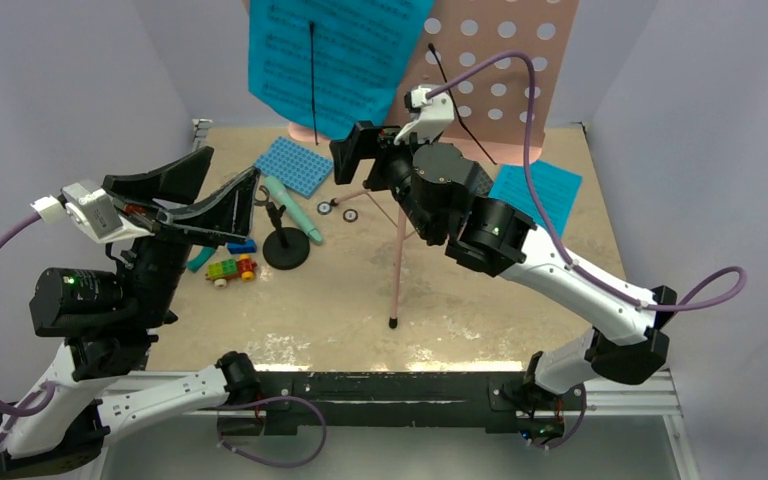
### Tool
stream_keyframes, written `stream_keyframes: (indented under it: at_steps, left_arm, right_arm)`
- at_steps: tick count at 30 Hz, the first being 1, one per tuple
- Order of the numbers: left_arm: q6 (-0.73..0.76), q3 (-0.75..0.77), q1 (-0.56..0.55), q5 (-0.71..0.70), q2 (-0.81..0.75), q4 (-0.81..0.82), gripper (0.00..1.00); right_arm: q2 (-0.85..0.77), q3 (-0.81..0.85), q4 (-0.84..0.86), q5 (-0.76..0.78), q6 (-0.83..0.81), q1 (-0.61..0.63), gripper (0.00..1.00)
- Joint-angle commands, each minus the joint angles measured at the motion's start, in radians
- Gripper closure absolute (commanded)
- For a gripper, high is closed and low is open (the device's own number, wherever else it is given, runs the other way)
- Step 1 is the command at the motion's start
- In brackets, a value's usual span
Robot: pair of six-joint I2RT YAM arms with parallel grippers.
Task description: Pack up the instrument practice props
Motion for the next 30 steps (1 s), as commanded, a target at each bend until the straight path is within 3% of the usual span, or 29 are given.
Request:
stream_keyframes:
  at_steps: [1, 8, 18, 26, 30]
  left_arm:
    - [0.017, 0.005, -0.002, 0.016, 0.011, 0.026, 0.06]
    - [0.021, 0.005, -0.002, 0.02, 0.015, 0.028, 0.06]
    - [0.026, 0.0, -0.002, 0.037, 0.04, 0.051, 0.06]
    - [0.028, -0.01, -0.002, 0.042, 0.043, 0.062, 0.06]
    - [0.072, -0.008, -0.002, 0.043, 0.056, 0.079, 0.06]
  right_arm:
    - [0.008, 0.047, 0.022, 0.035, 0.036, -0.015, 0.02]
    - [0.021, 0.022, 0.132, 0.06, -0.033, -0.019, 0.02]
    - [0.059, 0.007, 0.294, 0.056, -0.135, -0.019, 0.1]
    - [0.054, -0.029, 0.395, 0.029, -0.187, -0.019, 0.36]
    - [0.052, -0.032, 0.407, 0.019, -0.204, -0.018, 0.59]
